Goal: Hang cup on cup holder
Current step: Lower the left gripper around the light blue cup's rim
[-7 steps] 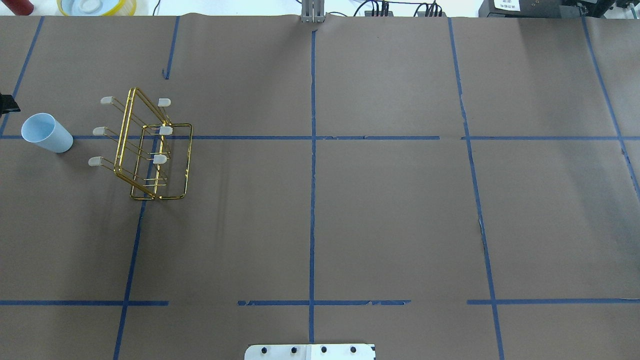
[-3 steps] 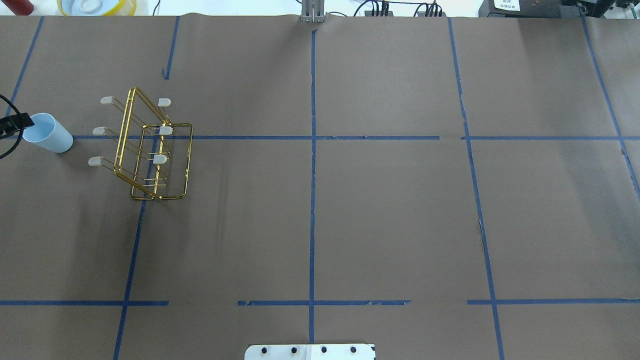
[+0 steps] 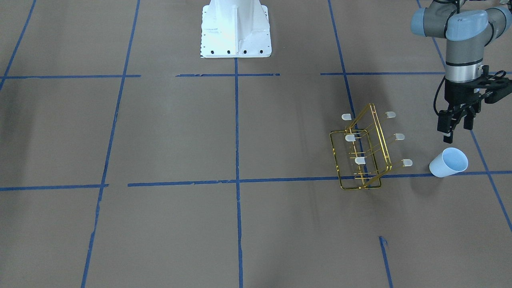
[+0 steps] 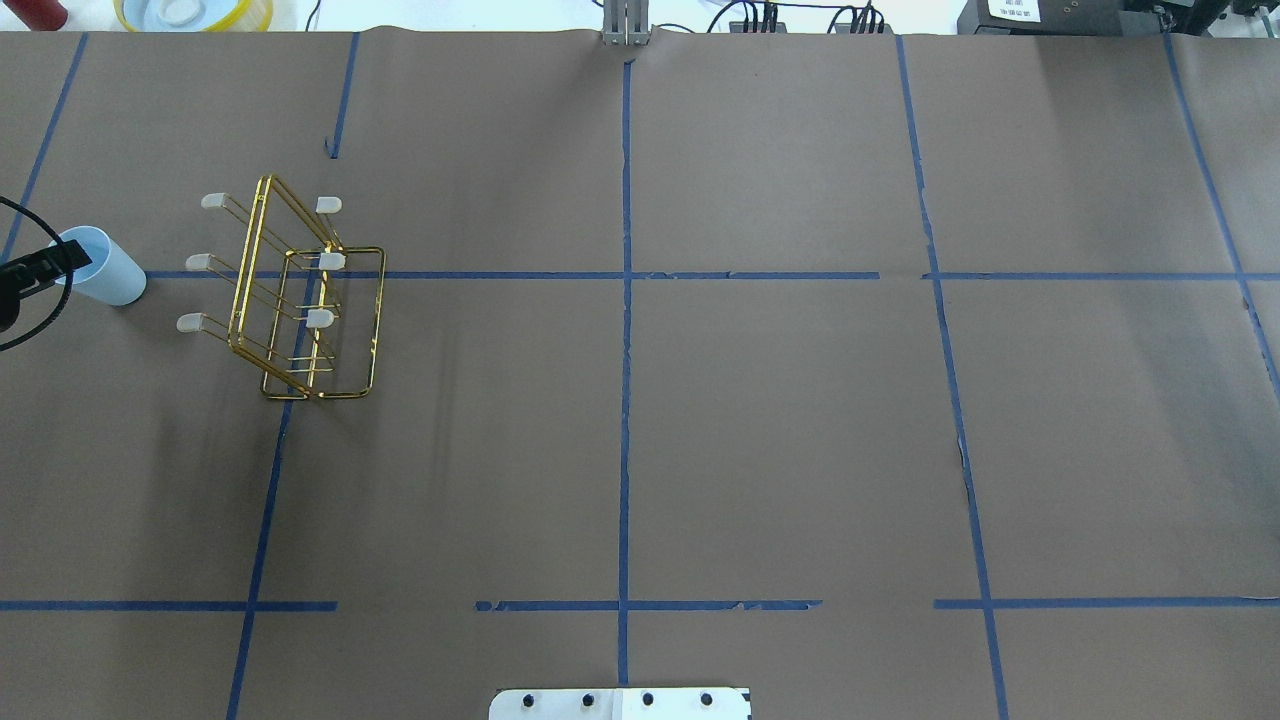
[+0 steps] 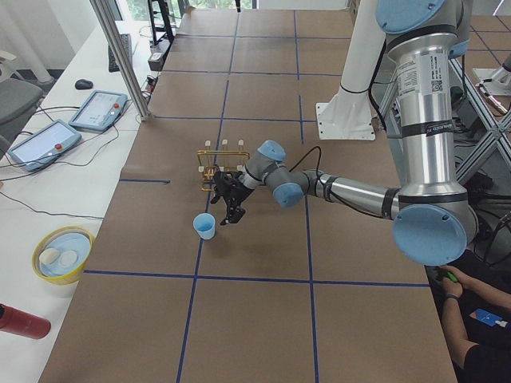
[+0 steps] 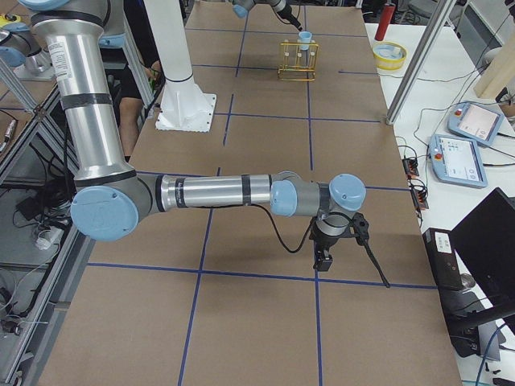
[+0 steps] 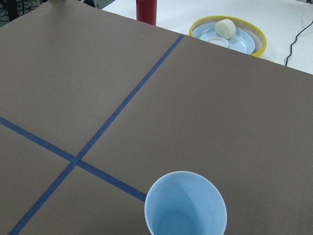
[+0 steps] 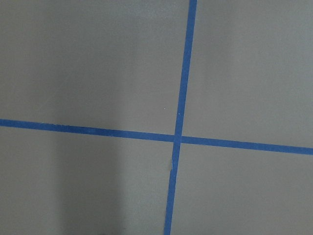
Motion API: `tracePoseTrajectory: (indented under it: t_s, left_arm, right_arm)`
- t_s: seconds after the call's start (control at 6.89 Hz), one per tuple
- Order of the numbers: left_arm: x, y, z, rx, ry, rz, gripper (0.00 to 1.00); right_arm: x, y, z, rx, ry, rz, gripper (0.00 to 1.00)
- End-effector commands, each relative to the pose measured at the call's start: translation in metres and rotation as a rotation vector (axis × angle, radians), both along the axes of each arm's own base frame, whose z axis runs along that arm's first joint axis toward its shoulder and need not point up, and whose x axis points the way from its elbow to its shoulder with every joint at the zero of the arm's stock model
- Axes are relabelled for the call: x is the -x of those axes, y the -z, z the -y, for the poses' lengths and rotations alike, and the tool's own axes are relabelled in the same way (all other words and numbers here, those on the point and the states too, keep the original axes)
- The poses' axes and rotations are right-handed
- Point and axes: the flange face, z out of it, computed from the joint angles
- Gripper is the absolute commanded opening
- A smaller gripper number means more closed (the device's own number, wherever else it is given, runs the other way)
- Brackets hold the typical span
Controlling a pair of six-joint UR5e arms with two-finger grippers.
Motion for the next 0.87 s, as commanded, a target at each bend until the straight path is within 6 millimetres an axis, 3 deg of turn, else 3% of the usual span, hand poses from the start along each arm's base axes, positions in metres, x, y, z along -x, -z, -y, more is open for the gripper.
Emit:
tracePoseTrajectory:
  t_s: [0.0, 0.29, 0.73]
  left_arm:
    - [-0.009, -0.008, -0.003, -0.008, 0.065, 0.013, 1.0]
    - [-0.033, -0.016, -0.01, -0.016, 0.145, 0.001, 1.0]
    - [-0.052, -0.027, -0.018, -0.007, 0.112, 0.033, 1.0]
  right_arm:
    - [0.001, 0.0, 0.0, 0.0, 0.001, 0.0, 1.0]
    - [0.0, 0.0, 0.0, 0.0, 0.0, 0.0, 1.0]
    - [0.0, 0.0, 0.0, 0.0, 0.0, 0.0, 1.0]
